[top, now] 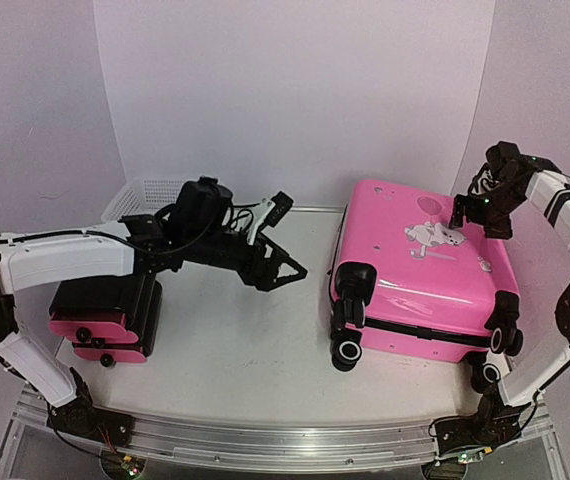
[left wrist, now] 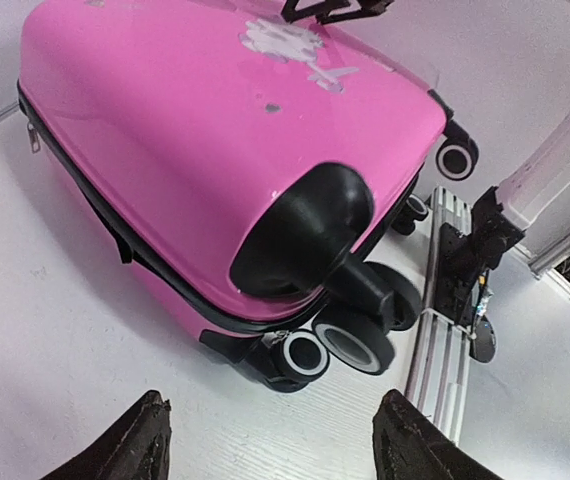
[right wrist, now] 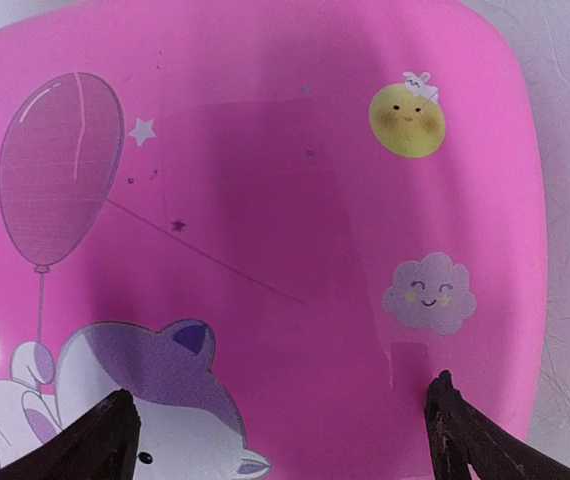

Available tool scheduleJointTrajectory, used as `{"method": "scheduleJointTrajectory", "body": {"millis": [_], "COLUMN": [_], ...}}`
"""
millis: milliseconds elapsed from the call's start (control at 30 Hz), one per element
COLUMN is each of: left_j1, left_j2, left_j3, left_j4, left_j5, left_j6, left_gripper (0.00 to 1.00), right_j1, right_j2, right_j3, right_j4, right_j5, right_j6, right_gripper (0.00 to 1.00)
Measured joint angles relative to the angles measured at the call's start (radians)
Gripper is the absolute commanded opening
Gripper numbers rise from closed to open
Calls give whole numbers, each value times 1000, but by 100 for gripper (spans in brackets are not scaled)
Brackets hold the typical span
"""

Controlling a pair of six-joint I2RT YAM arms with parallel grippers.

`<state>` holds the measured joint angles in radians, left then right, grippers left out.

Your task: Open, take out, and arrange the luggage

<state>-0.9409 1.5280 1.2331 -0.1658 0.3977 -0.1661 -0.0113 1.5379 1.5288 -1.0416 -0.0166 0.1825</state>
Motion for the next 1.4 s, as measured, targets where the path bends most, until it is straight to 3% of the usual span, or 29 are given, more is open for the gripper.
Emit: {"method": "scheduleJointTrajectory", "body": {"millis": [67, 133, 233, 600, 867, 1033, 1200, 1400], "left_j1": [-10, -18, -31, -76, -102, -110, -129, -148], "left_j2": [23, 65, 152, 431, 504, 539, 579, 579], "left_j3": [-90, -187, -258, -187, -139, -124, -110, -110], "left_j4": [135, 253, 356, 730, 809, 812, 804, 809], "left_j5": [-26, -56, -89, -59, -30, -23, -27, -37], "left_j6": [-14, -27, -42, -101, -124, -139, -146, -147], "left_gripper": [53, 50, 57, 58, 58, 48, 58, 56], "right_j1": [0, 0, 0, 0, 0, 0, 0, 0], "right_j2": [-5, -8, -10, -20, -25, -27, -34, -39], "right_j3": [-3, -3, -4, -13, -18, -22, -32, -40], "right_j4": [3, 3, 3, 7, 7, 11, 21, 29], "right_j5": [-11, -21, -29, -60, -76, -81, -84, -87], "right_j6": [0, 0, 0, 1, 1, 1, 1, 1], "right_gripper": [98, 98, 98, 98, 98, 98, 98, 98]}}
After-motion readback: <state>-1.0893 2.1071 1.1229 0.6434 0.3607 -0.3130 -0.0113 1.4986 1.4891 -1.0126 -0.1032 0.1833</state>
